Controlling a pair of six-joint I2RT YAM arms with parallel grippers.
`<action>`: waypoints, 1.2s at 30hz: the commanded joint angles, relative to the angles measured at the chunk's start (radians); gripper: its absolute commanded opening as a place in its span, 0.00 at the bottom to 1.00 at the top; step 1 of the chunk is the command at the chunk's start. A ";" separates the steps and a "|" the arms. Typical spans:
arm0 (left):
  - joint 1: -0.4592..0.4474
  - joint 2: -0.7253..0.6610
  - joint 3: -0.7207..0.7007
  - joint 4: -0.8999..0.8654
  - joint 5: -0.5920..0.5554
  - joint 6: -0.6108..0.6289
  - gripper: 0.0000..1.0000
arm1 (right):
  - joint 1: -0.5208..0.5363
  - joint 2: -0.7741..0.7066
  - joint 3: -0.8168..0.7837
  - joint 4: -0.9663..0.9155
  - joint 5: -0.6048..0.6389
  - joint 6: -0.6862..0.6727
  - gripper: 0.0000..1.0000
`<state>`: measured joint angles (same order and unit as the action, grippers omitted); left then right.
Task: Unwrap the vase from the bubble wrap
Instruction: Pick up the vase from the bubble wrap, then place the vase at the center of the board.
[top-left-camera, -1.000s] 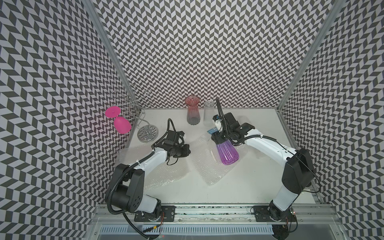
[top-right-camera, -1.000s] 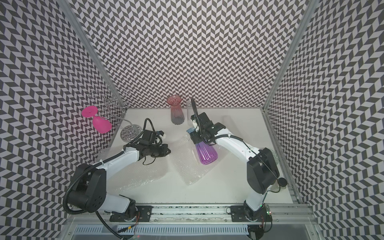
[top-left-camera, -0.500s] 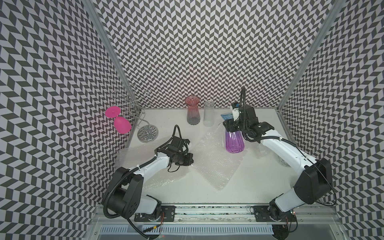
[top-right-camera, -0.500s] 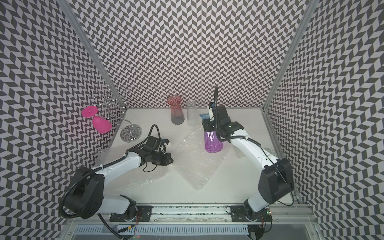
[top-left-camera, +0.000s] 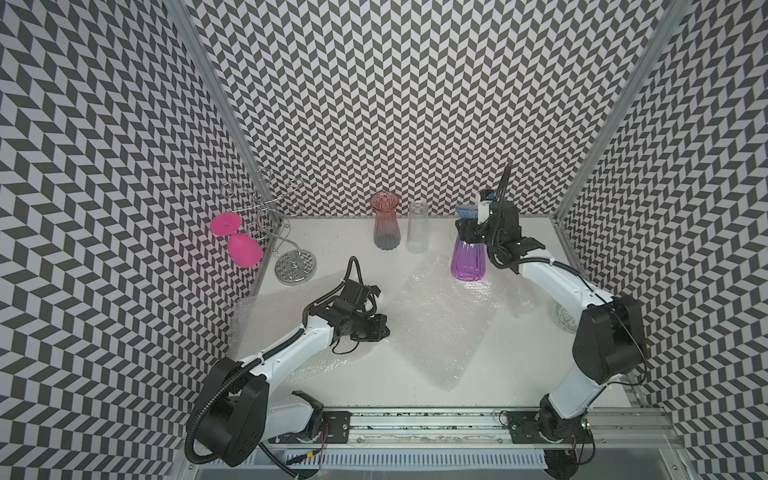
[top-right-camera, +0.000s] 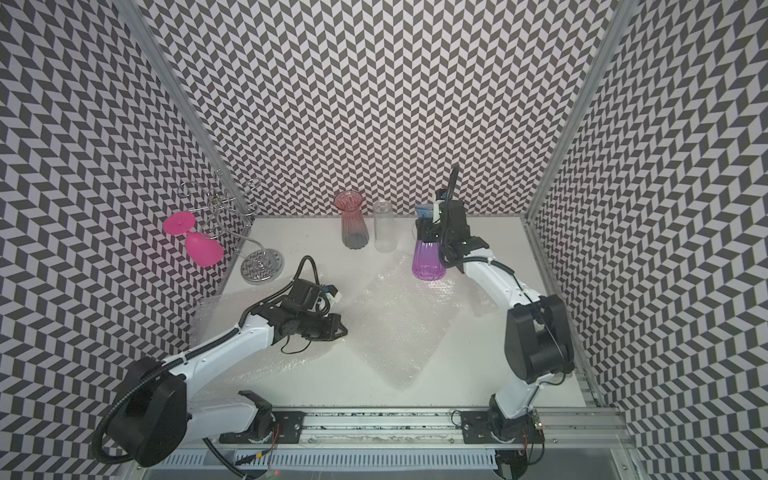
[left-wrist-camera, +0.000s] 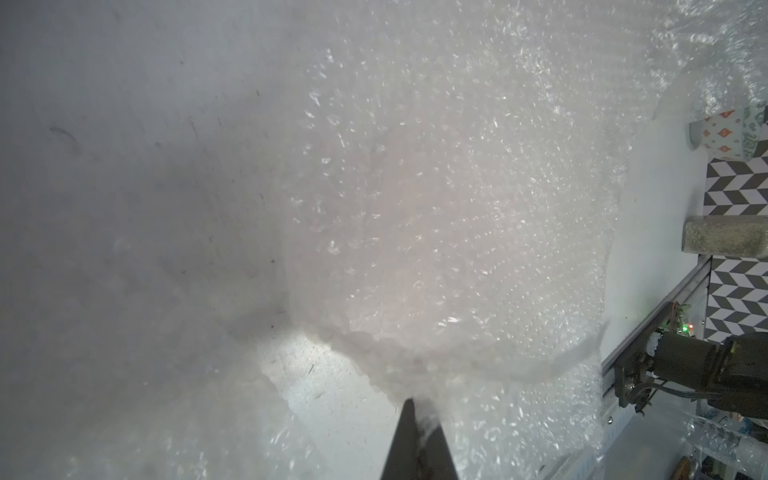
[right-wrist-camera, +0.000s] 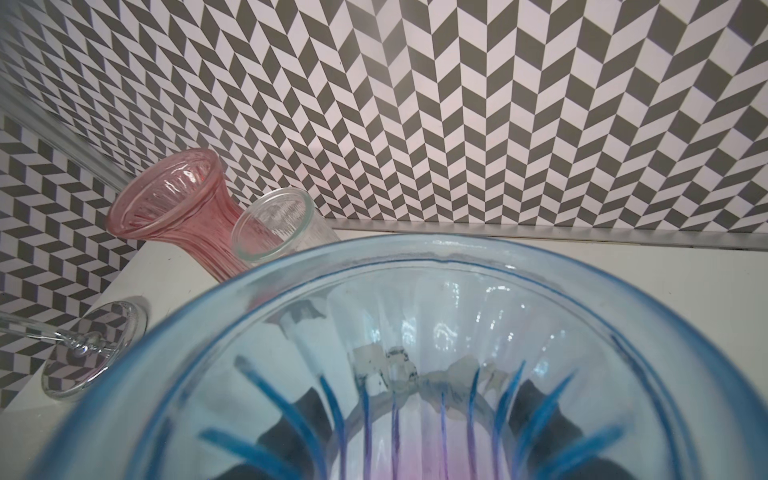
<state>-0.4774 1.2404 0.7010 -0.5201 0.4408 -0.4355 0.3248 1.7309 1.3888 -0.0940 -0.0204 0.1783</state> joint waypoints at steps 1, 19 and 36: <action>-0.003 -0.047 -0.012 -0.059 0.001 -0.047 0.00 | 0.005 0.019 0.052 0.313 -0.007 0.019 0.00; 0.000 -0.038 -0.028 -0.122 0.020 -0.075 0.00 | 0.008 0.252 0.113 0.776 -0.018 -0.025 0.00; 0.084 0.121 0.083 -0.188 0.027 0.095 0.00 | 0.039 0.478 0.256 0.917 0.069 -0.169 0.00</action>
<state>-0.3992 1.3426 0.7547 -0.6865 0.4622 -0.3874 0.3576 2.2223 1.5585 0.5777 0.0376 0.0364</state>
